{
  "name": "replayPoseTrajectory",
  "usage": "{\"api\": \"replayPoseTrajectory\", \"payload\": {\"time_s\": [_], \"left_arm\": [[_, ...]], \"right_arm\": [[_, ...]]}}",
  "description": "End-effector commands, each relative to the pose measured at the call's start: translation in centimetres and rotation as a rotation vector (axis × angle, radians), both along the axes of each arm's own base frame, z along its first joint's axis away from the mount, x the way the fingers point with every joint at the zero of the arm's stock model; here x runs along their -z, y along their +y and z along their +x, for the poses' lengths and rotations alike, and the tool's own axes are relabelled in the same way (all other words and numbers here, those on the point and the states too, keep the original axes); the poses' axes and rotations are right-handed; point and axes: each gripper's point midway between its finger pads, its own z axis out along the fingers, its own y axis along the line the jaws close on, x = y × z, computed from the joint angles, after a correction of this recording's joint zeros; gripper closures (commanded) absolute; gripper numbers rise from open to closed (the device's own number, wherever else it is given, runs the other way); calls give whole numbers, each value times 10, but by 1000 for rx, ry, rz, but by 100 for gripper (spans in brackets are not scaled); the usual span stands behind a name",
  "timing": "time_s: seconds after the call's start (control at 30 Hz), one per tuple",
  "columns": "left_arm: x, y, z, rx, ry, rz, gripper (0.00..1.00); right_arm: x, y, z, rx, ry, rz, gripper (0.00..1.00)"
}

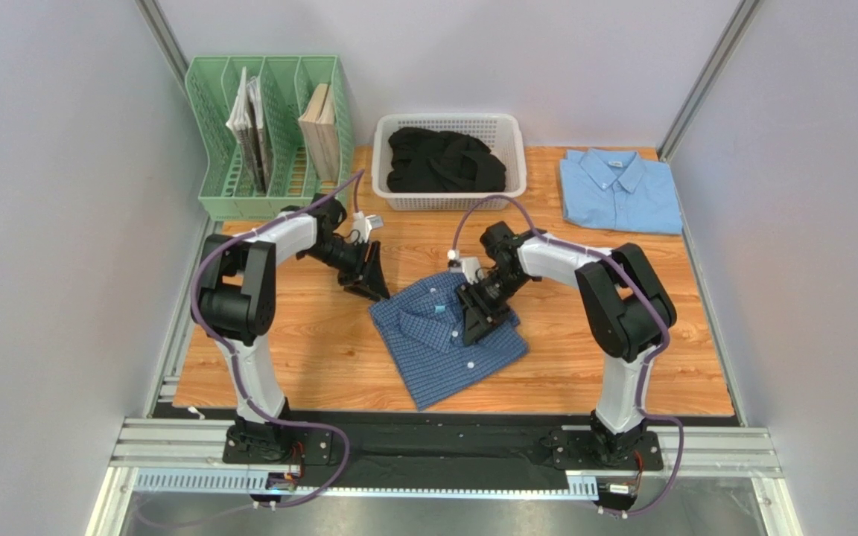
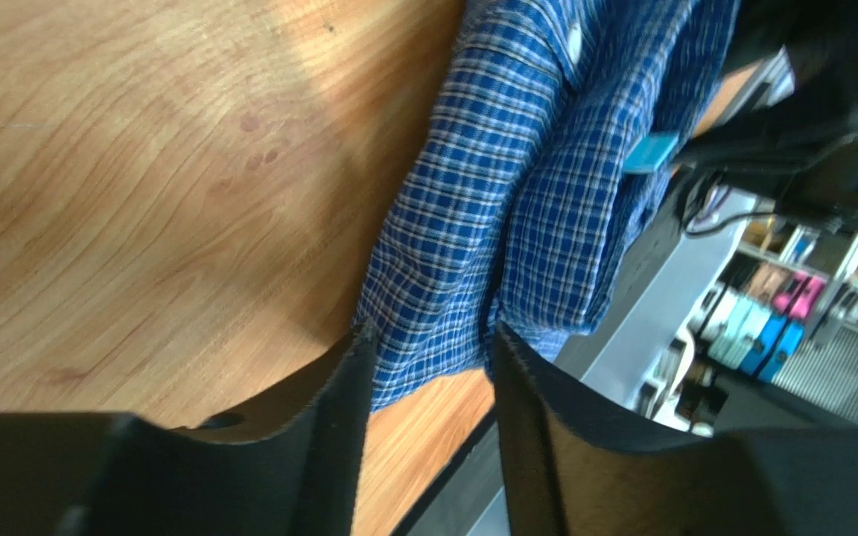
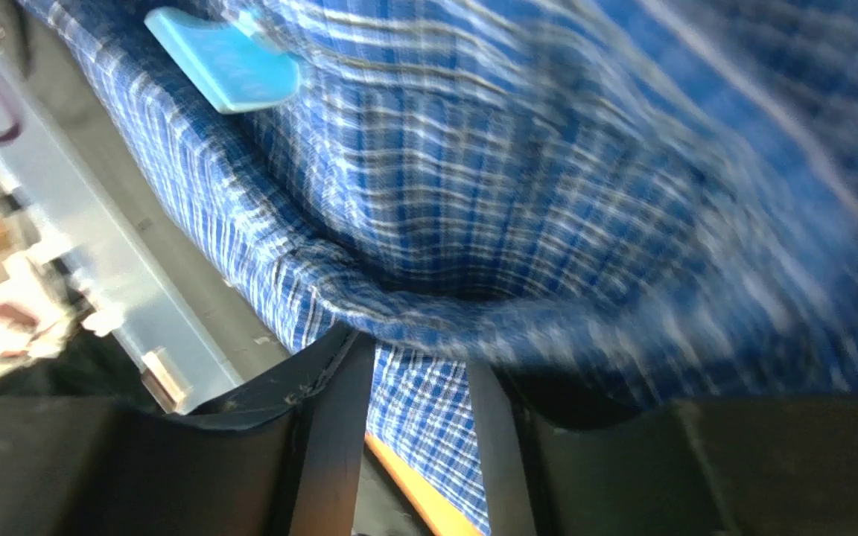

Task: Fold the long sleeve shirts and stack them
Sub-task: Fold the shirt

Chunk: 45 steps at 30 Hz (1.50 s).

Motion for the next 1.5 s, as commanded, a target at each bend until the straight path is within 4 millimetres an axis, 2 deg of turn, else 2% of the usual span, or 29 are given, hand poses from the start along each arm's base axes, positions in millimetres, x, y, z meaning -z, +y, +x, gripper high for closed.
{"api": "replayPoseTrajectory", "payload": {"time_s": [0.0, 0.07, 0.1, 0.13, 0.23, 0.27, 0.33, 0.37, 0.4, 0.43, 0.47, 0.5, 0.63, 0.7, 0.8, 0.83, 0.9, 0.93, 0.97, 1.03, 1.07, 1.13, 1.17, 1.23, 1.27, 1.47], "left_arm": [[4, 0, 4, 120, -27, 17, 59], [4, -1, 8, 154, -33, 22, 64], [10, -3, 8, 168, -14, 24, 68], [11, -3, 8, 184, -9, 20, 69], [7, -1, 16, 221, -58, 9, 78], [2, 0, 18, 222, -81, -12, 78], [-27, 5, 26, 209, -190, -88, 70], [-35, 7, 22, 197, -205, -124, 65], [-60, 9, 21, 177, -270, -180, 55], [-69, 9, 15, 192, -314, -209, 52], [-70, 7, 0, 207, -310, -235, 48], [-85, 6, -11, 225, -365, -245, 46], [-75, 4, -51, 323, -394, -236, 42], [-70, 1, -61, 385, -395, -219, 42], [-76, -5, -78, 484, -451, -236, 41], [-77, -8, -80, 522, -491, -234, 40], [-77, -21, -87, 609, -555, -194, 39], [-78, -28, -82, 641, -609, -180, 38], [-74, -39, -87, 708, -633, -151, 36], [-78, -59, -76, 760, -710, -123, 35], [-73, -73, -81, 815, -716, -115, 34], [-77, -96, -73, 849, -767, -104, 31], [-67, -109, -78, 897, -749, -102, 30], [-69, -127, -77, 933, -763, -109, 28], [-60, -136, -83, 963, -737, -116, 26], [-41, -168, -98, 1032, -706, -144, 23]], "right_arm": [[-21, 39, -79, -103, 146, 113, 54], [-44, 55, -101, -178, 137, 194, 45], [-55, 64, -115, -235, 130, 231, 43], [-71, 70, -112, -249, 92, 272, 41], [-98, 66, -93, -215, 33, 310, 36], [-108, 60, -71, -174, -17, 323, 36], [-119, 43, -50, -104, -83, 303, 36], [-121, 30, -32, -47, -117, 297, 33], [-114, 18, -20, -19, -174, 240, 30], [-112, 10, -13, -12, -220, 207, 30], [-102, -2, 0, -10, -289, 137, 29], [-99, -5, 4, -11, -309, 110, 29], [-79, -5, 13, 3, -264, 61, 28], [-71, -6, 11, 25, -214, 38, 29], [-63, -22, 11, 132, -105, 35, 37], [-57, -29, 4, 186, -37, 25, 39], [-58, -45, 5, 287, 36, 64, 46], [-52, -53, 2, 331, 64, 51, 47], [-49, -65, 8, 387, 70, 44, 50], [-40, -73, 2, 439, 133, 41, 53], [-39, -74, 0, 456, 165, 61, 53], [-33, -72, -3, 460, 183, 78, 55], [-30, -69, -9, 493, 232, 79, 56], [-25, -67, -11, 505, 239, 92, 58], [-23, -67, -16, 515, 265, 96, 58], [-12, -60, -25, 529, 321, 119, 61]]}}
